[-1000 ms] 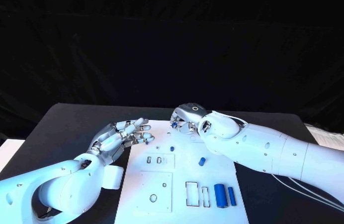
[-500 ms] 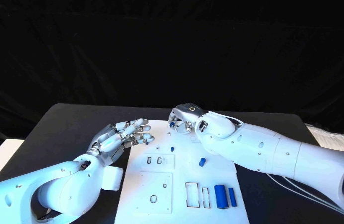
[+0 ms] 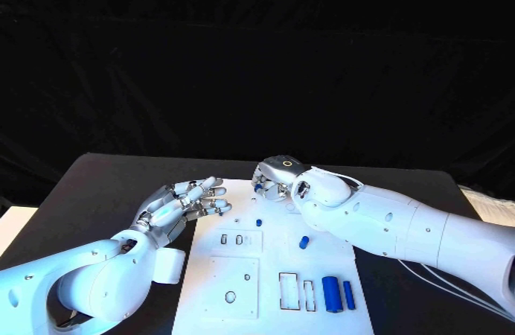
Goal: Assemble the parts on the task board
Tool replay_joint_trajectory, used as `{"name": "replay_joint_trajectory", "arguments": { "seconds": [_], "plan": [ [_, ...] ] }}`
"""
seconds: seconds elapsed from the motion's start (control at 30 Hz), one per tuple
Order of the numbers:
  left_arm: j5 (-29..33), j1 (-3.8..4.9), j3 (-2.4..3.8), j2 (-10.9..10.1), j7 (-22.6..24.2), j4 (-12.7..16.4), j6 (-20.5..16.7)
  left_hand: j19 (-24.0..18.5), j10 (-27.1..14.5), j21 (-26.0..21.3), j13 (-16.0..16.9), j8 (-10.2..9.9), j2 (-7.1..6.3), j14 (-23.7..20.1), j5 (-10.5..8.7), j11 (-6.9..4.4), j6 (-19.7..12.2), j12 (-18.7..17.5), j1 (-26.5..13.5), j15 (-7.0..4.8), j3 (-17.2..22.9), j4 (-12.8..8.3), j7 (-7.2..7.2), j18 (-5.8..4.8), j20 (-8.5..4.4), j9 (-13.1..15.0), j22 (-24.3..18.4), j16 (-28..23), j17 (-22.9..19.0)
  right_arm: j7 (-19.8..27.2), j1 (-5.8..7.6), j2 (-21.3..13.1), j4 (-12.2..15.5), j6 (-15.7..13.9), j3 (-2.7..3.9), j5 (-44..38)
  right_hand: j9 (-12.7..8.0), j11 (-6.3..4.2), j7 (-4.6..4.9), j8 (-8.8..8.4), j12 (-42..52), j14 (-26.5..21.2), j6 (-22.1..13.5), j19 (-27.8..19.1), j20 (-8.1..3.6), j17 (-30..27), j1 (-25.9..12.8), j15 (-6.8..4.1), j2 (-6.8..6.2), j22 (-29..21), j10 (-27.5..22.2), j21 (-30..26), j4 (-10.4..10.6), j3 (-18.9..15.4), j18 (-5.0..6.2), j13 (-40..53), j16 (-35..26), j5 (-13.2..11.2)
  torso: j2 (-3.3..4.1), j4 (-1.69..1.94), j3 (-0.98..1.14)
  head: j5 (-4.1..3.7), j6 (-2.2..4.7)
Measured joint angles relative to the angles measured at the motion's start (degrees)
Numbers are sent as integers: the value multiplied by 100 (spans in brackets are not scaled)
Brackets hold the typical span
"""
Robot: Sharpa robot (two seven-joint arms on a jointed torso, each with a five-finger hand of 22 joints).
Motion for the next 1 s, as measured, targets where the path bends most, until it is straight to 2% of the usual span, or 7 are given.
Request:
{"name": "replay_joint_trajectory", "arguments": {
  "seconds": [0.07,0.13,0.27,0.57,0.73,0.87,1.0],
  "plan": [
    [0,1,0,-3,-2,1,0,0,0,0,0,0,0,0,0,0,0,-6,0,0,-10,-10,0,0,0,0,-2,0,0,0,0,-1,-18,14,0,0,-56,-33,61,-20,3,0,-278,-77,77,-25,-18,85,-54,-102,-216,-24,73,-67,2,-12,0,0,2,-1,-1,-1,-1],
    [0,2,0,-6,-4,2,1,0,0,0,0,0,0,0,0,0,0,-25,0,0,-16,-16,0,0,0,0,-6,0,0,-4,-1,-10,-40,15,-1,0,-146,89,139,-20,34,-3,-618,-237,149,-230,-167,184,-322,-384,-660,-191,175,-184,2,-2,-80,44,4,-1,-1,-2,1],
    [0,5,0,-8,-11,2,2,0,0,0,0,-7,0,0,0,0,-21,-25,0,0,-16,-16,21,0,0,0,-8,0,6,-11,4,-45,-28,-26,1,8,-189,196,204,-20,17,-6,-1010,-399,253,-469,-215,257,-517,-670,-1129,-379,287,-565,4,-21,-218,-7,9,-1,0,3,10],
    [1,7,0,-51,-22,-6,3,0,0,0,-1,-22,0,0,0,0,-21,-25,0,0,-16,-16,21,0,0,0,-13,0,5,-11,-2,-467,420,-134,60,140,-158,203,213,6,72,-8,-890,-439,252,-551,-75,257,-424,-754,-1048,-434,480,-832,4,-12,-245,-5,17,-2,7,6,31],
    [1,9,0,-85,-25,-8,3,0,0,0,-5,-22,0,0,0,0,-21,-48,0,0,-16,-16,21,0,0,0,-13,-23,5,-23,20,-904,799,-146,147,331,-144,131,157,24,204,-5,-717,-324,226,-371,-45,252,-394,-542,-668,-307,546,-844,4,28,-131,108,18,-20,10,-6,49],
    [1,13,0,-117,-28,-4,4,0,0,0,-4,-22,0,0,0,0,-21,-48,0,0,-16,-16,21,0,0,0,-13,-23,4,-92,77,-1339,1144,-110,197,635,-153,49,107,24,531,1,-657,-14,151,200,-60,73,-408,-5,21,15,679,-824,4,183,208,318,16,-49,13,-15,55],
    [1,16,0,-123,-32,-3,5,0,0,0,-4,-22,0,0,0,0,-21,-48,0,0,-16,-16,21,-1,0,0,-13,-23,9,-261,123,-1728,1346,55,223,992,-173,-253,-79,1,1050,0,-841,266,-39,668,-290,-87,-640,551,1009,349,867,-1137,-90,617,494,492,14,-76,20,-34,57]
  ]
}}
